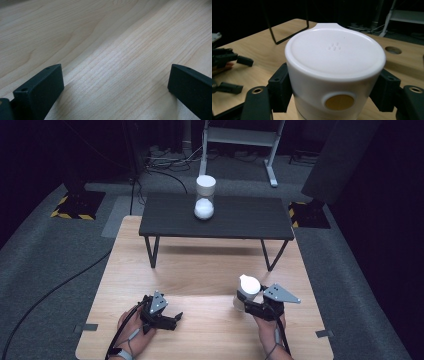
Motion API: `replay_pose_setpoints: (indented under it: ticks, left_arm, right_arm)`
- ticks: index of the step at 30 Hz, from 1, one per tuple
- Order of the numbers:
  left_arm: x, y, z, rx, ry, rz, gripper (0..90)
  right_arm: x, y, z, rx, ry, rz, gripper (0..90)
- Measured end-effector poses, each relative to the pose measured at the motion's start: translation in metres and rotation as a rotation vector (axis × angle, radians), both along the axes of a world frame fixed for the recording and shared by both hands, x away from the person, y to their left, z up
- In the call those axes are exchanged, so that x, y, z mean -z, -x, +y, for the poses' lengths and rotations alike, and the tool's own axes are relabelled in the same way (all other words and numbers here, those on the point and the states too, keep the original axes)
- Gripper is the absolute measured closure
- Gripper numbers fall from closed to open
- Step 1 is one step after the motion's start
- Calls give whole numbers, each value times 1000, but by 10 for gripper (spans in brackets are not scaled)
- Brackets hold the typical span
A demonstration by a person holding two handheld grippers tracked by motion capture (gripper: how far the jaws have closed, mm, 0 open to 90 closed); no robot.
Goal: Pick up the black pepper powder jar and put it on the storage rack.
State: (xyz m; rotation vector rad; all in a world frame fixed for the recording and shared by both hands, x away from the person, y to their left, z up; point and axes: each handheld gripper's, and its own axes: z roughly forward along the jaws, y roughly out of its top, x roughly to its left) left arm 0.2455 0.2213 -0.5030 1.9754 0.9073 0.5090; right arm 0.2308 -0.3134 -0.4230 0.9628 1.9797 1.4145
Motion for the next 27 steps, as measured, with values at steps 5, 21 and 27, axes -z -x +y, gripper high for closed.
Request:
replay_pose_setpoints:
  ticks: [5,21,27]
  left_arm:
    - [0,0,0,0,0,0,0]
    - [0,0,0,0,0,0,0]
    - [0,0,0,0,0,1,0]
  right_arm:
    - [-21,-12,2,17,17,-45,299]
    - [-81,-56,19,59,18,-108,299]
    - [-108,-73,26,60,-5,-109,298]
